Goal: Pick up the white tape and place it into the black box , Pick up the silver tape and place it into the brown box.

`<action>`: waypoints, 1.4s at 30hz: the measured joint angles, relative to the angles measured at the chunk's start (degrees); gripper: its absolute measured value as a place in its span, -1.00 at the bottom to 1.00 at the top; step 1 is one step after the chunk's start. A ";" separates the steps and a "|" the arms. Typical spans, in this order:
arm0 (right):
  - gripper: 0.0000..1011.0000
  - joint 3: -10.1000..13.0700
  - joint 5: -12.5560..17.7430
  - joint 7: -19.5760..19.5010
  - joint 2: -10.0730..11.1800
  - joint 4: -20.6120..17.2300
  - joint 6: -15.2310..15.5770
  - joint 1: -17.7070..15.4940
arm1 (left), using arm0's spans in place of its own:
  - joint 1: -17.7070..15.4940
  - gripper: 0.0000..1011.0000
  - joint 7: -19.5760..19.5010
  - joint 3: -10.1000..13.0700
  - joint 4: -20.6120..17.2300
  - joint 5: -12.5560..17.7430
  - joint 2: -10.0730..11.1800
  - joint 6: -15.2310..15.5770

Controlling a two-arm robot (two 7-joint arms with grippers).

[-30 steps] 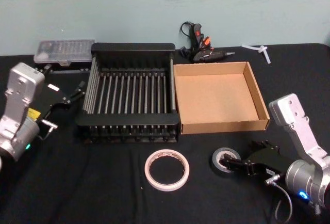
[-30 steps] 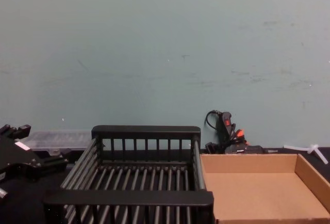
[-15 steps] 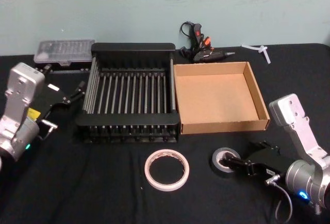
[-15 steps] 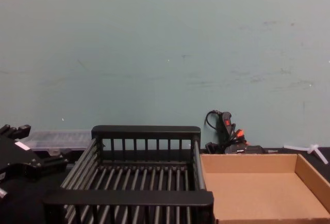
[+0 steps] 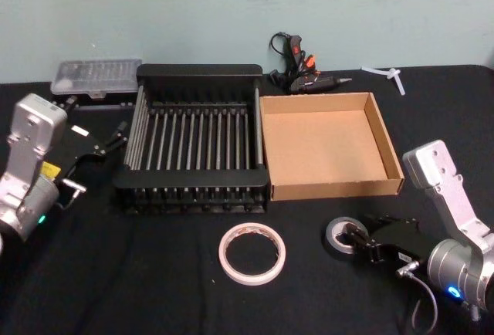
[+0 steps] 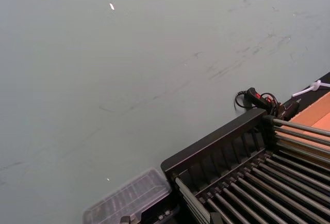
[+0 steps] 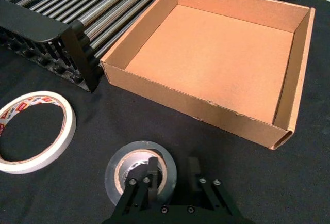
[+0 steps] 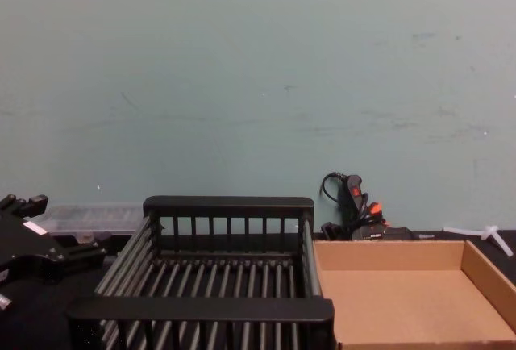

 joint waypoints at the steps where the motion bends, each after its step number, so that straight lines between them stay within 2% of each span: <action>1: -0.23 0.00 0.01 -0.01 0.00 0.00 0.00 0.00 | 0.00 0.98 0.00 0.00 0.00 0.00 0.00 0.00; 3: -0.34 0.00 0.01 -0.01 0.00 0.00 0.00 0.00 | 0.00 0.98 0.00 0.00 0.00 0.00 0.00 0.00; 5: -0.56 0.00 0.03 -0.02 0.00 0.00 0.00 0.00 | 0.00 0.98 0.00 0.00 0.00 0.00 0.00 0.00; 9: -0.68 0.00 0.04 -0.02 0.00 0.00 0.00 0.00 | 0.00 0.98 0.00 0.00 0.00 0.00 0.00 0.00; 29: -0.68 1.70 -0.42 1.92 -0.67 -1.54 -1.54 -0.34 | 0.00 0.98 0.00 0.00 0.00 0.00 0.00 0.00; 42: -0.68 2.66 -1.58 2.91 0.12 -3.74 -4.18 1.73 | 0.00 0.98 0.00 0.00 0.00 0.00 0.00 0.00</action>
